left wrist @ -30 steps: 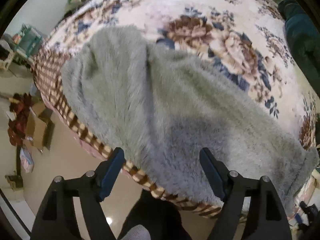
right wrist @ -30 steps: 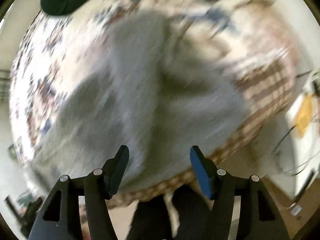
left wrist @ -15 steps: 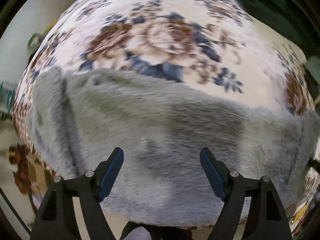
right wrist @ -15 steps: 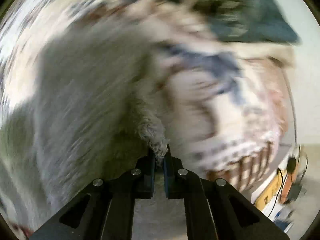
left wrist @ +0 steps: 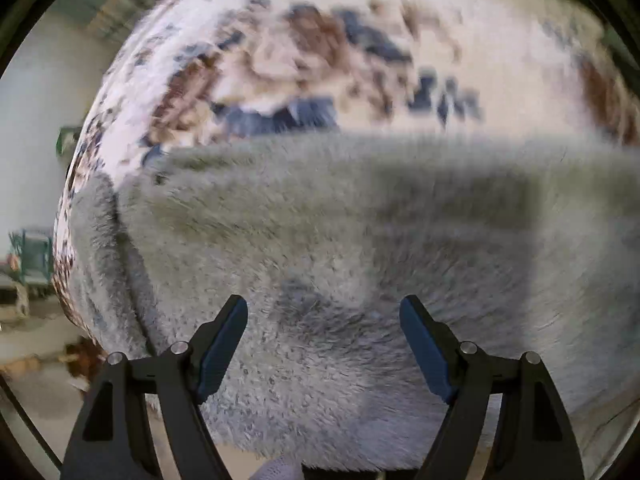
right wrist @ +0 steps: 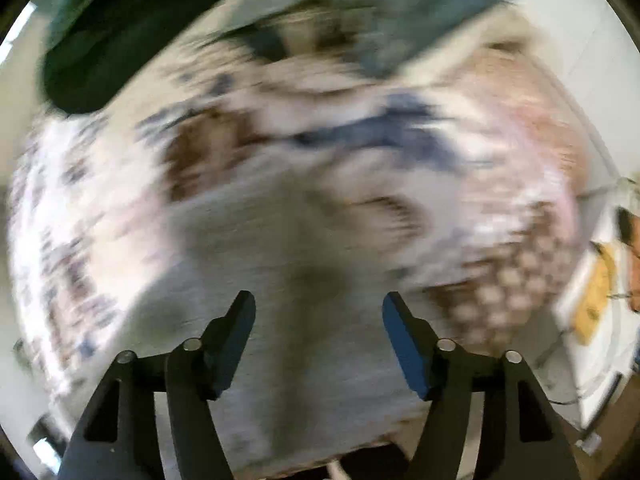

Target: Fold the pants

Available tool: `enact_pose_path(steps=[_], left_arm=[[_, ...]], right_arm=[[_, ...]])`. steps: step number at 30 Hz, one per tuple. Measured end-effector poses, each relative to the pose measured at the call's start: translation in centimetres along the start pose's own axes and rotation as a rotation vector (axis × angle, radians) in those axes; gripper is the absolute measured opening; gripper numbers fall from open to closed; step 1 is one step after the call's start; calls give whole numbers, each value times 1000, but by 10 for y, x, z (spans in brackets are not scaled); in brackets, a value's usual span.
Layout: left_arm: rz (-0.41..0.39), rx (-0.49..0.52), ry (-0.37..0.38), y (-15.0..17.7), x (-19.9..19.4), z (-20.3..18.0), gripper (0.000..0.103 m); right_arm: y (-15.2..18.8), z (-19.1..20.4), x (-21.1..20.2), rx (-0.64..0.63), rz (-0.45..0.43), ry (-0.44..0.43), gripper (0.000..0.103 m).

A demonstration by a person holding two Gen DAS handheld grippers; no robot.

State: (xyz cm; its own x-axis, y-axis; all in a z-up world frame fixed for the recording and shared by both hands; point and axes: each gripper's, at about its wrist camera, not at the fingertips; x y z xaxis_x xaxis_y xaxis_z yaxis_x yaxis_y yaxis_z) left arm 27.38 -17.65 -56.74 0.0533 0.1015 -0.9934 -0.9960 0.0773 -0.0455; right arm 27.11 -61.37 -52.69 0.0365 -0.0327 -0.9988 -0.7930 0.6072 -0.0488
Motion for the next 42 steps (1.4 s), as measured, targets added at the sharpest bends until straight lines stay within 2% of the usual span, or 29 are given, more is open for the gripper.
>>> enact_pose_path(steps=[3,5,7,8,9,10,12,14,15,16,17,18,22,24,25,26,27,28,31,32,33,34,35,37,38,39,42], left_arm=[[64,67,-29,4,26,-6,78],[68,76,-28,6,31,-6,78],[61,75,-19,6,28,-5,77],[52,71,-11,5,24,-4,77],[40,66,-3,5,21,-2,77],[34,58,5,5,18,1,77],[32,38,24,3,16,4,77],[41,16,38,3,16,6,77],[45,4,46,3,17,7,77],[48,-2,49,3,17,8,77],[51,-8,50,4,17,9,77],[52,-13,50,4,17,10,77],[44,-25,53,9,12,16,77],[37,-31,53,12,8,20,77],[36,-39,53,14,7,22,77],[36,-46,54,15,6,26,77],[36,-52,54,16,3,28,77],[38,-55,52,18,2,31,77],[22,-78,56,22,-7,45,77],[15,-87,58,24,-9,50,77],[9,-99,63,25,-11,55,77],[5,-112,68,26,-14,61,77],[4,-125,73,26,-17,70,77],[-15,-152,85,24,-27,88,78],[-37,-169,89,23,-35,101,78],[-58,-182,87,20,-43,112,78],[-109,-238,40,6,-62,164,77]], right_arm=[[2,33,28,-31,29,75,70],[2,38,56,-54,81,198,70],[11,37,56,-45,81,232,50],[13,24,46,-29,46,232,31],[16,11,32,-5,0,242,17],[23,2,23,15,-25,238,16],[35,-40,2,90,-39,201,16],[43,-85,2,152,28,160,16],[51,-104,12,187,97,123,21],[63,-100,18,210,130,111,26],[71,-120,22,250,160,102,38],[75,-140,22,311,163,67,44],[82,-158,19,439,125,-87,48],[87,-163,18,458,112,-109,48],[91,-164,17,454,93,-72,42],[101,-160,15,439,81,-31,3],[106,-155,11,405,64,19,5],[112,-149,5,389,47,28,5],[121,-157,-21,319,-9,110,4],[122,-154,-20,306,19,126,5],[126,-165,-5,298,101,125,5],[123,-146,4,312,131,128,6],[130,-151,5,324,150,119,9],[133,-140,-2,277,130,135,22],[139,-133,-11,252,108,139,40],[151,-122,-25,239,75,120,54],[179,-60,-33,217,90,78,57]])
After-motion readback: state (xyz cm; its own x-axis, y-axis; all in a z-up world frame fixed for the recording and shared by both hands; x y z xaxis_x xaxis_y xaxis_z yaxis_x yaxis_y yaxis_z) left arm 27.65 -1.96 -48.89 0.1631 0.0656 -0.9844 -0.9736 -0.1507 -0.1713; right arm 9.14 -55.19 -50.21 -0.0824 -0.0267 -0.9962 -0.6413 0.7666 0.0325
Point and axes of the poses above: each gripper's, at about its wrist camera, not at the fingertips, and x roughly the way its jaws point, z to its left, y to its underside, and after that the axes turned 11 degrees about y, right-handed
